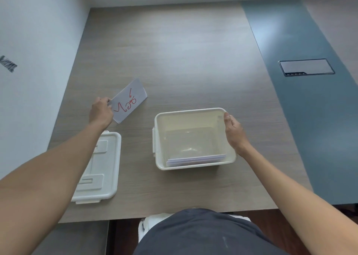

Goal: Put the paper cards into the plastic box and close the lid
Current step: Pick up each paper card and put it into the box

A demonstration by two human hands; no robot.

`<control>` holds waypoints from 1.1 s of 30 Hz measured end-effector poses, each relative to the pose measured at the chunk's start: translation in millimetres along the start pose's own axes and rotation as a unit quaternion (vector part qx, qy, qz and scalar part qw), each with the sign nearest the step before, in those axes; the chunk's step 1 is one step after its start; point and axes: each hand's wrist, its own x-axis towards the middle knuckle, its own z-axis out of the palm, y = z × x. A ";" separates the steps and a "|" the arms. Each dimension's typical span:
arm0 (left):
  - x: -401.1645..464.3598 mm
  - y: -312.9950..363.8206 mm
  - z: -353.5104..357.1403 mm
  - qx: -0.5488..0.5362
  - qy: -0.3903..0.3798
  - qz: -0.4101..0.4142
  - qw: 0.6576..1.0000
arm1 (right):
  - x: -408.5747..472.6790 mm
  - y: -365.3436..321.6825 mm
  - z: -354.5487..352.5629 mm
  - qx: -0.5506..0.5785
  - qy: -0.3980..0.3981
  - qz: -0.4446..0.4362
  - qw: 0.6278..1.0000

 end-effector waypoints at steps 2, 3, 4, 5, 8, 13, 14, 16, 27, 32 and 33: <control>-6.0 3.7 1.8 -0.034 0.025 0.002 0.999 | 0.0 -0.5 0.2 0.002 -0.001 0.001 1.000; -9.4 6.2 1.5 -0.051 0.039 -0.001 0.998 | -0.6 -1.0 0.2 0.006 -0.001 0.001 1.000; -12.2 9.2 0.7 -0.069 0.051 0.000 0.996 | -0.7 -1.5 0.1 0.009 -0.002 0.002 1.000; -15.1 13.0 -0.4 -0.084 0.060 0.007 0.995 | -0.9 -2.1 -0.2 0.010 -0.002 0.003 1.000; -25.6 26.9 -9.3 -0.124 0.087 0.050 0.987 | -1.4 -2.1 -0.9 0.017 -0.006 0.008 1.000; -44.1 57.6 -39.0 -0.184 0.158 0.140 0.960 | -2.5 -5.9 -0.2 0.030 -0.008 0.009 0.999; -47.8 64.3 -46.3 -0.191 0.161 0.160 0.955 | -3.1 -6.3 -0.3 0.034 -0.009 0.008 0.999; -57.8 76.8 -60.5 -0.208 0.148 0.197 0.947 | -4.6 -7.9 -0.5 0.042 -0.014 0.007 0.999; -134.5 116.4 -64.3 -0.258 -0.089 0.318 0.908 | -3.1 -7.4 -3.3 0.087 -0.041 0.045 0.994; -158.7 118.2 -32.5 -0.235 -0.151 0.357 0.891 | -1.6 -7.3 -8.0 0.137 -0.093 0.072 0.984; -164.2 118.3 -24.4 -0.236 -0.161 0.354 0.891 | -1.4 -7.0 -7.9 0.141 -0.096 0.074 0.983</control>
